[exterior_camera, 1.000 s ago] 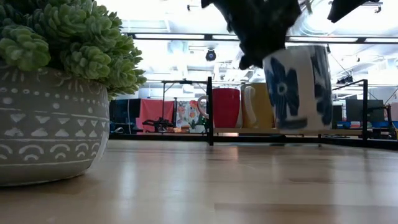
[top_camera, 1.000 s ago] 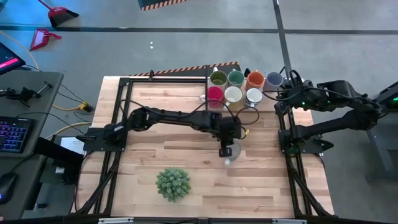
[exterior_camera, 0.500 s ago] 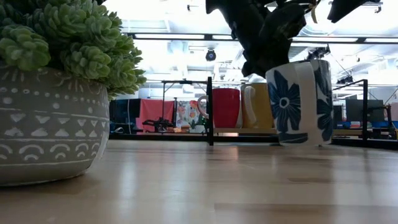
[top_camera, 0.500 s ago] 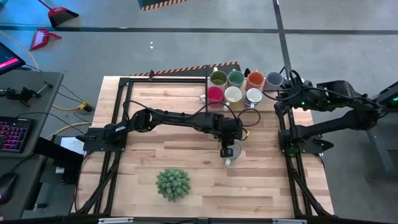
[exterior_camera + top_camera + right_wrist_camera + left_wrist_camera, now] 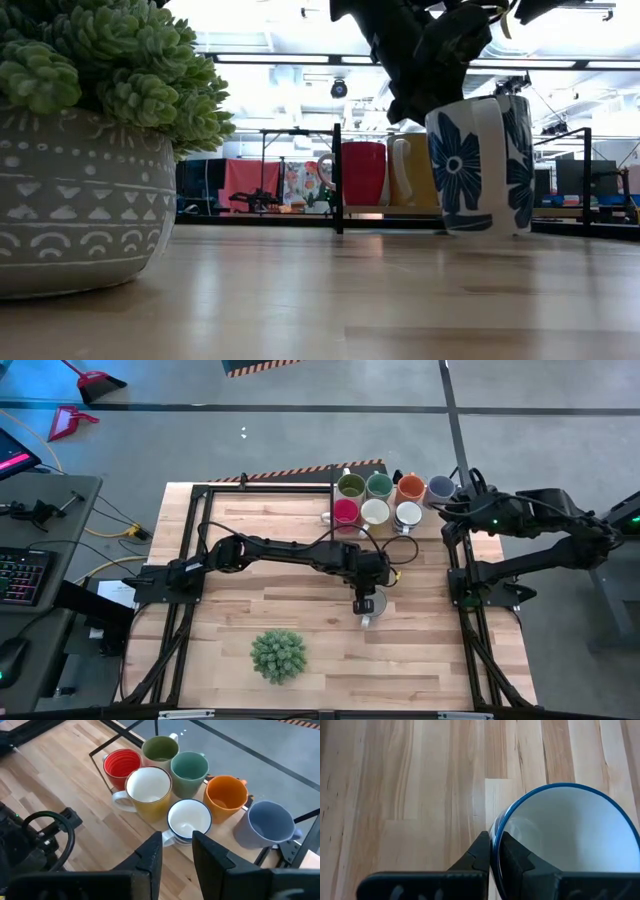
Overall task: Place coffee mugs
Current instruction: Put the white mug on the shelf
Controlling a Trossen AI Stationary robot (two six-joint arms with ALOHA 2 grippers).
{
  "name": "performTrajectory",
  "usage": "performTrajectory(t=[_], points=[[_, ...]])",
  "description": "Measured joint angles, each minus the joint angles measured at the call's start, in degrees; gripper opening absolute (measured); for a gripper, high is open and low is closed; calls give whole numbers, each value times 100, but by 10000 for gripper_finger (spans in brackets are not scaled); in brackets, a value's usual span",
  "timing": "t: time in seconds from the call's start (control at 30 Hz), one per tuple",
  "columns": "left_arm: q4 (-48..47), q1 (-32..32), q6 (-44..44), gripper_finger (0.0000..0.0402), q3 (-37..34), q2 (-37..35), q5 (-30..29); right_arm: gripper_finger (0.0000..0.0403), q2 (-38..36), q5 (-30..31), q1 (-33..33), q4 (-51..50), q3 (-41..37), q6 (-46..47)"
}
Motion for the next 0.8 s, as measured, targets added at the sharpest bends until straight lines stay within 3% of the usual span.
performTrajectory(t=[0.37,0.53,0.8], points=[[-50,0,328,7,0,0,-31,85,0,-173,0,0,0,0],[-20,20,-39,7,11,54,-144,85,0,-181,0,-2,0,125],[-15,4,136,7,2,92,-120,85,-2,-226,0,-4,0,97]])
